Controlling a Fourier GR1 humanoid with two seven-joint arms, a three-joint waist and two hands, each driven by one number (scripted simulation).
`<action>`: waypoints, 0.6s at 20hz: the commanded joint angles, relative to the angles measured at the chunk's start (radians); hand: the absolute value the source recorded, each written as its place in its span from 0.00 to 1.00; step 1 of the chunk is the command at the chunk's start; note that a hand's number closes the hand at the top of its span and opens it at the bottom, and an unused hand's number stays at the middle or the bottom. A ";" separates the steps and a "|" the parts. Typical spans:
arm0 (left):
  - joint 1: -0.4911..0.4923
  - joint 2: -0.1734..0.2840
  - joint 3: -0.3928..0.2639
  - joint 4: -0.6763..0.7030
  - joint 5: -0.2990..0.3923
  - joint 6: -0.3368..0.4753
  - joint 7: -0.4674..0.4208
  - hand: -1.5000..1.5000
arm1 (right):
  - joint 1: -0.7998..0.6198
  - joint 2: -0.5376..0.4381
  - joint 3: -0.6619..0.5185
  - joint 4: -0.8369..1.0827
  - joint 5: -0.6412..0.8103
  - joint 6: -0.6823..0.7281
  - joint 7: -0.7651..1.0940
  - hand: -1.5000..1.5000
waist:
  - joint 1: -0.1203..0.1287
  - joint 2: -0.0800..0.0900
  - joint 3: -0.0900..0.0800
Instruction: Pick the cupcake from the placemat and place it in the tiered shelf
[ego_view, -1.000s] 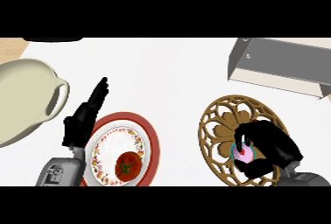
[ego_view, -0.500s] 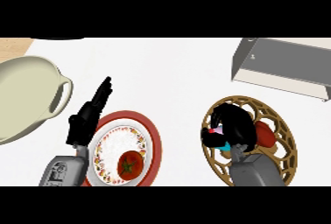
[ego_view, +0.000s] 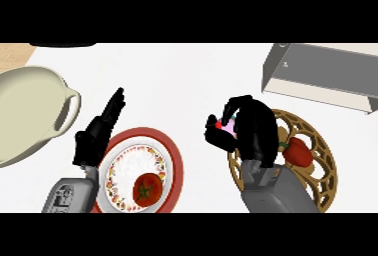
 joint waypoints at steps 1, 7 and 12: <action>0.024 0.006 0.008 -0.002 0.009 -0.008 -0.018 0.50 | -0.141 0.002 0.006 -0.090 0.056 0.001 0.172 1.00 | -0.005 -0.002 -0.001; 0.001 -0.001 0.002 -0.019 -0.006 0.009 0.020 0.50 | -0.149 0.002 -0.002 -0.207 0.266 0.128 0.276 1.00 | -0.016 -0.003 -0.001; 0.014 -0.028 -0.028 -0.038 -0.023 0.023 0.035 0.50 | -0.329 0.000 -0.143 -0.175 0.325 0.205 0.269 1.00 | -0.010 -0.001 -0.001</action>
